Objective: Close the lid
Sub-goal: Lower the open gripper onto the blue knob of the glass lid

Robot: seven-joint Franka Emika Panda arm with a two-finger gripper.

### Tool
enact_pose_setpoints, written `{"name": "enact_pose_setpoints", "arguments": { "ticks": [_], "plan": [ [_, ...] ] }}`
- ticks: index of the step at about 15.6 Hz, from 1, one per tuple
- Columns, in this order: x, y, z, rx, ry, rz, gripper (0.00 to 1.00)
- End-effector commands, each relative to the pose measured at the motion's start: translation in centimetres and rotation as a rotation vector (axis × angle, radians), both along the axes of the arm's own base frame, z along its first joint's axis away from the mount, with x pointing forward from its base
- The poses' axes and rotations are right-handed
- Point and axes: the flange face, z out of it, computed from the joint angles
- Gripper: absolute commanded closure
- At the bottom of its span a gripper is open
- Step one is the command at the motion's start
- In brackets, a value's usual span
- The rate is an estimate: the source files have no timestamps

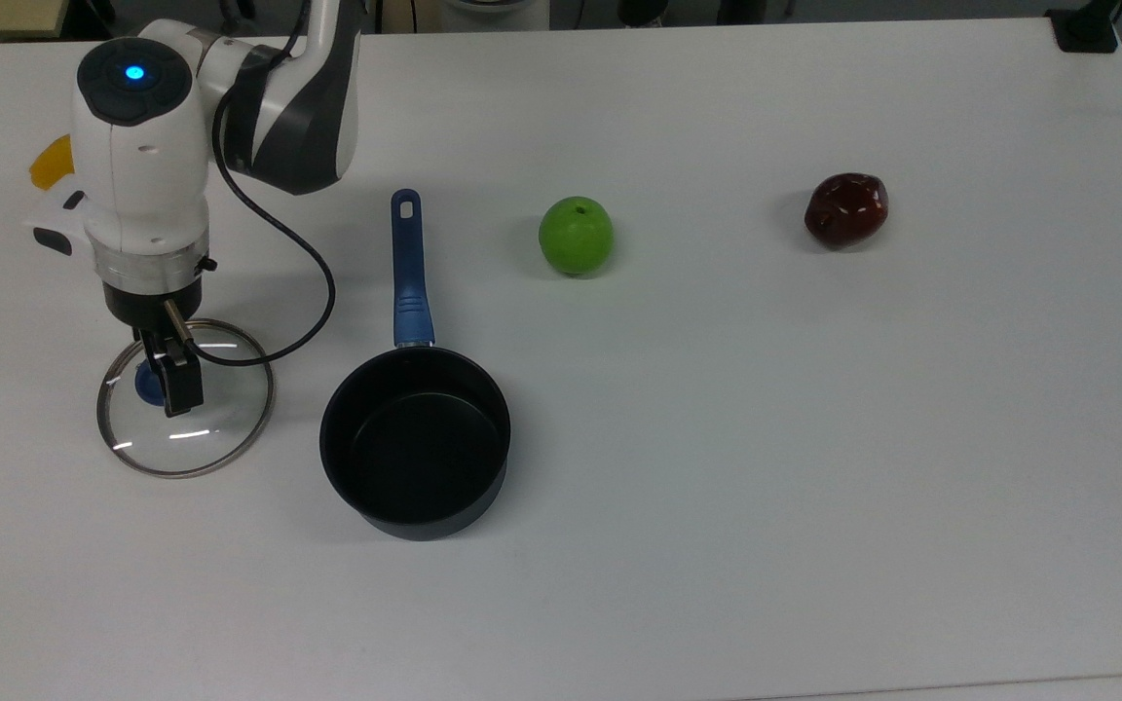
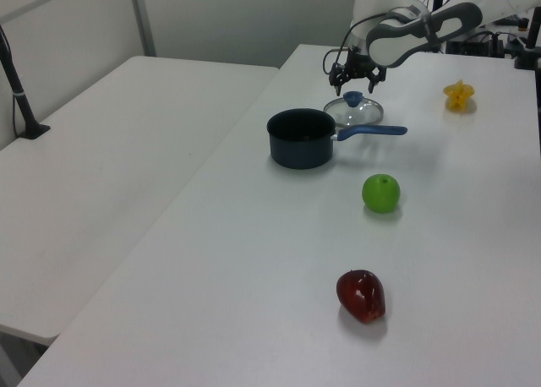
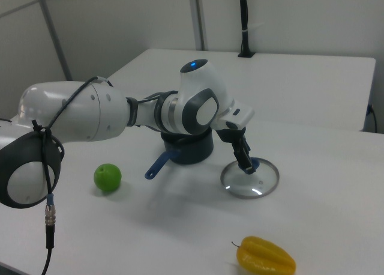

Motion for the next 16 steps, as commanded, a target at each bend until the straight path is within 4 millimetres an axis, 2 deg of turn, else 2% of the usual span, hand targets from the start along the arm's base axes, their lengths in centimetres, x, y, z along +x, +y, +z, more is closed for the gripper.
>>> {"name": "enact_pose_setpoints", "arguments": {
  "ticks": [1, 3, 7, 10, 12, 14, 16],
  "plan": [
    [0.5, 0.1, -0.5, -0.034, -0.025, 0.0, 0.0],
    [0.6, 0.4, -1.7, -0.036, -0.012, 0.001, 0.0],
    [0.6, 0.3, -2.1, -0.05, 0.0, 0.01, 0.05],
    [0.6, 0.3, -1.9, -0.05, -0.003, 0.01, 0.2],
    [0.6, 0.5, -1.7, -0.05, -0.007, 0.01, 0.23],
    [0.6, 0.3, -1.4, -0.051, -0.01, 0.012, 0.33],
    [0.6, 0.3, -0.9, -0.055, -0.015, 0.012, 0.36]
  ]
}}
